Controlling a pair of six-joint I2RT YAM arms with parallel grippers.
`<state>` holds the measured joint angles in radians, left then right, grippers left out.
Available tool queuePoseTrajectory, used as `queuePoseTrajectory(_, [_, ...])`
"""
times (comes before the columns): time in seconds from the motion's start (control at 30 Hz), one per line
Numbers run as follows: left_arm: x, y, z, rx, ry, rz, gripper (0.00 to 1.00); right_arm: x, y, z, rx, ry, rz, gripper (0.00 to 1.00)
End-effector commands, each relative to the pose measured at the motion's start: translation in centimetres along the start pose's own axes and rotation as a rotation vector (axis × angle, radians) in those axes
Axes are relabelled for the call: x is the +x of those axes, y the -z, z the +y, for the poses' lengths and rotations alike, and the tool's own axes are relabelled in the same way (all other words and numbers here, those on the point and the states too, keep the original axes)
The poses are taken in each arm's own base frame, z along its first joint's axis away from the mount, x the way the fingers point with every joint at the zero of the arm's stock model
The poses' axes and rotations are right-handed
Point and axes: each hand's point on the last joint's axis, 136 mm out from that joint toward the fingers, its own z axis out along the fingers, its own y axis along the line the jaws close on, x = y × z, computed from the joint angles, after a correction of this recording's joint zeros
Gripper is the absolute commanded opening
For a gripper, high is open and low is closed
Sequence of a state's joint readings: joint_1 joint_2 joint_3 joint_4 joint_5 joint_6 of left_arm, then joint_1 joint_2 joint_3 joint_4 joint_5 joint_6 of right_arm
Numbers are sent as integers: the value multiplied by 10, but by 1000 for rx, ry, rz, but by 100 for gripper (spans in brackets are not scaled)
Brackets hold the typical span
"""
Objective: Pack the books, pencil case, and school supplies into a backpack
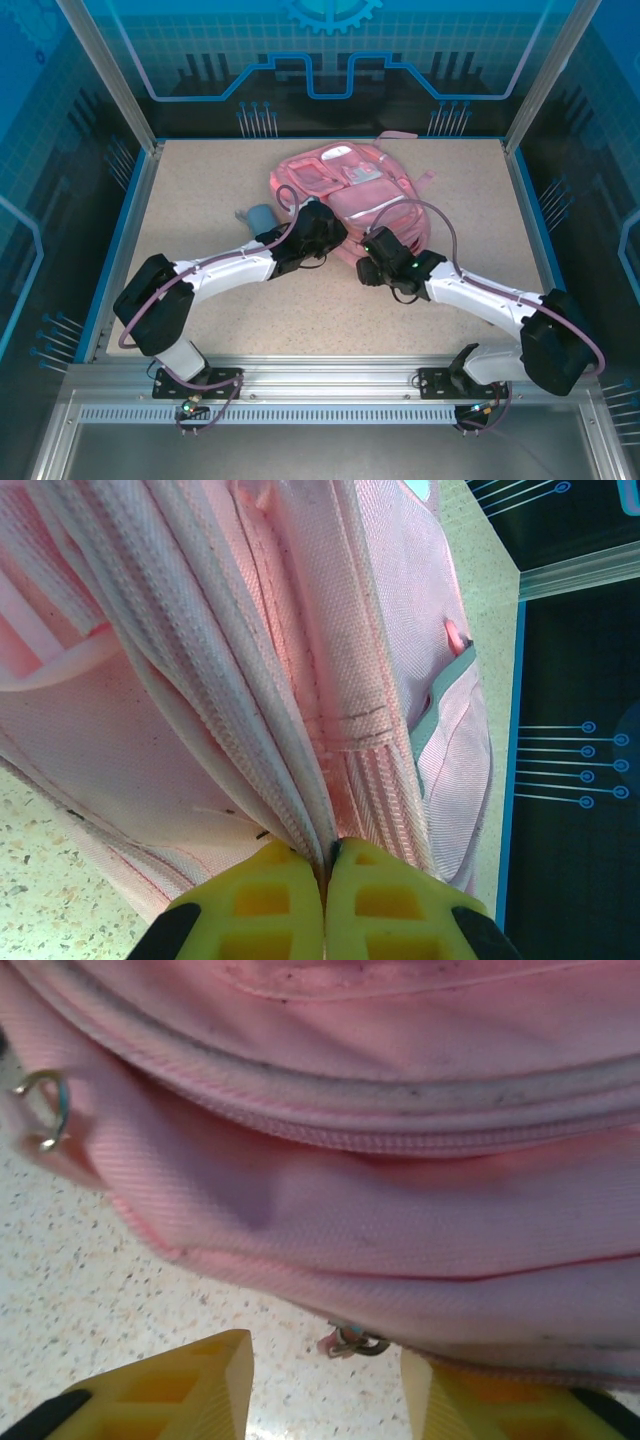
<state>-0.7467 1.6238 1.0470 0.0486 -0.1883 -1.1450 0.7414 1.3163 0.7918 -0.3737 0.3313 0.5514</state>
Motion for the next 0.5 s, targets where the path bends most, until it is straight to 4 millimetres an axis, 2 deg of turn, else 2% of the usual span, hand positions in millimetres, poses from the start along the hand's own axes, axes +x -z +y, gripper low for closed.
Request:
queuePoseTrajectory(0.0, [-23, 22, -49, 155, -15, -58, 0, -5, -9, -9, 62, -52, -67, 38])
queuePoseTrajectory(0.3, [-22, 20, -47, 152, -2, -55, 0, -3, -20, -5, 59, -50, -58, 25])
queuePoseTrajectory(0.47, [-23, 19, -44, 140, -3, -64, 0, -2, -19, -14, 107, -33, -56, 8])
